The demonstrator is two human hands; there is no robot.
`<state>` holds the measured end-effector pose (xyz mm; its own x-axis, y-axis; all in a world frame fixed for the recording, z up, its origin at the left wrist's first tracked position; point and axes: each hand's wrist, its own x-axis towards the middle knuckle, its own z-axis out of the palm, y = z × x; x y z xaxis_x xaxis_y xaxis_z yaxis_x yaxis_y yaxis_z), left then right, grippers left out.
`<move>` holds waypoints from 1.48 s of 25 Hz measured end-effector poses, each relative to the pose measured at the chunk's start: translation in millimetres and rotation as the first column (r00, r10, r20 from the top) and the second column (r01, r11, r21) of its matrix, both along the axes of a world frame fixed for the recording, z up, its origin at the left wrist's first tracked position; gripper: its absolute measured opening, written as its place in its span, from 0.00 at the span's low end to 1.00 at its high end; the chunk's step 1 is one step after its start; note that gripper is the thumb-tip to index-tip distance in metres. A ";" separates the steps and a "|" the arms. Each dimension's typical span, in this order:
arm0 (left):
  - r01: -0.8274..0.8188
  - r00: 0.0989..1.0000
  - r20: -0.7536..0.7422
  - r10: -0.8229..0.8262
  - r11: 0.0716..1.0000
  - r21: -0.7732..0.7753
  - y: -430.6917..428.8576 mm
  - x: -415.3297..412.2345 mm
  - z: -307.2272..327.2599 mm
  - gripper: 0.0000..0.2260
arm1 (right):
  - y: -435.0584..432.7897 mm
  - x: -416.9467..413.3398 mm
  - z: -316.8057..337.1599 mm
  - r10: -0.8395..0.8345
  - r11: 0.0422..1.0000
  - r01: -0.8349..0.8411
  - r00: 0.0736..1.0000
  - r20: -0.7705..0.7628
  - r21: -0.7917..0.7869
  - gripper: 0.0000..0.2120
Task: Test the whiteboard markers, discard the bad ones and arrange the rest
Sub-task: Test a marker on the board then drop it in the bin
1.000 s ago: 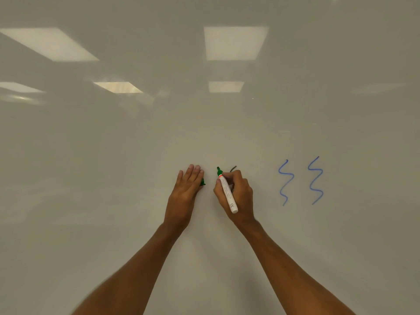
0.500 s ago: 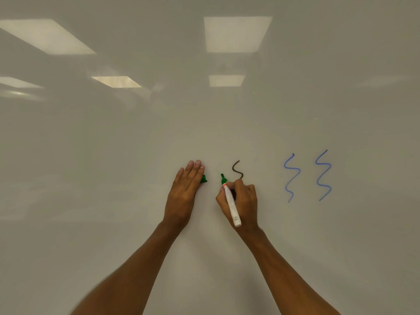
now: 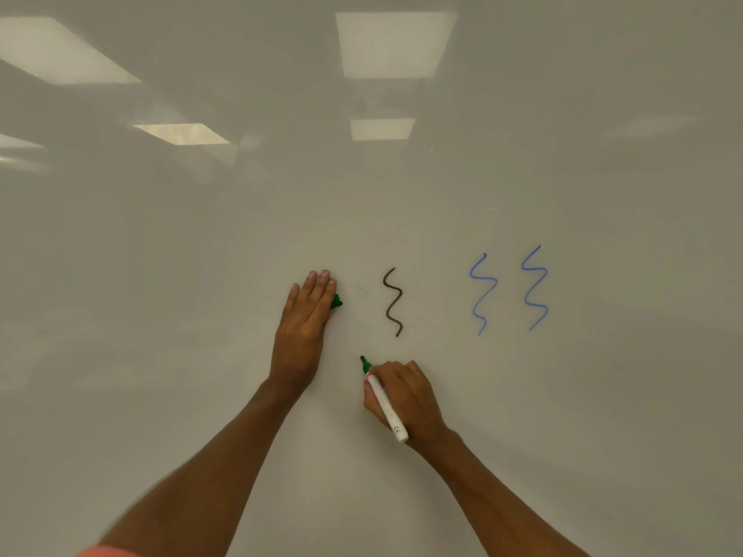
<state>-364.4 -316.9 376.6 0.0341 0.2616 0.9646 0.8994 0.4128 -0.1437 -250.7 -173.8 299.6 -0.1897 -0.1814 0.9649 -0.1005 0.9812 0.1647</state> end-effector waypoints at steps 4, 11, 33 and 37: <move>-0.065 0.996 -0.056 0.067 0.997 0.039 7.6 21.7 -34.8 0.16 | 23.2 26.2 -20.4 -0.061 0.998 0.059 0.990 0.126 0.020 0.12; 0.036 0.982 0.189 -0.008 0.989 -0.142 28.8 79.7 -170.7 0.19 | 49.5 88.0 -77.9 -0.003 0.999 0.024 0.920 0.392 -0.047 0.17; 0.385 0.809 0.579 -0.107 0.840 -0.382 90.4 191.1 -273.0 0.17 | 96.8 192.4 -193.0 0.037 0.950 0.198 0.696 0.717 -0.241 0.14; 0.470 0.729 0.681 -0.074 0.777 -0.419 109.6 195.2 -277.4 0.13 | 106.7 205.6 -198.1 0.000 0.951 0.230 0.670 0.742 -0.207 0.15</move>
<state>-169.3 -207.3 99.2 -0.3329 0.8037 0.4933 0.9210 0.1648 0.3530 -45.0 -67.1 101.5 -0.8499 0.1257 0.5118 0.0417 0.9841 -0.1725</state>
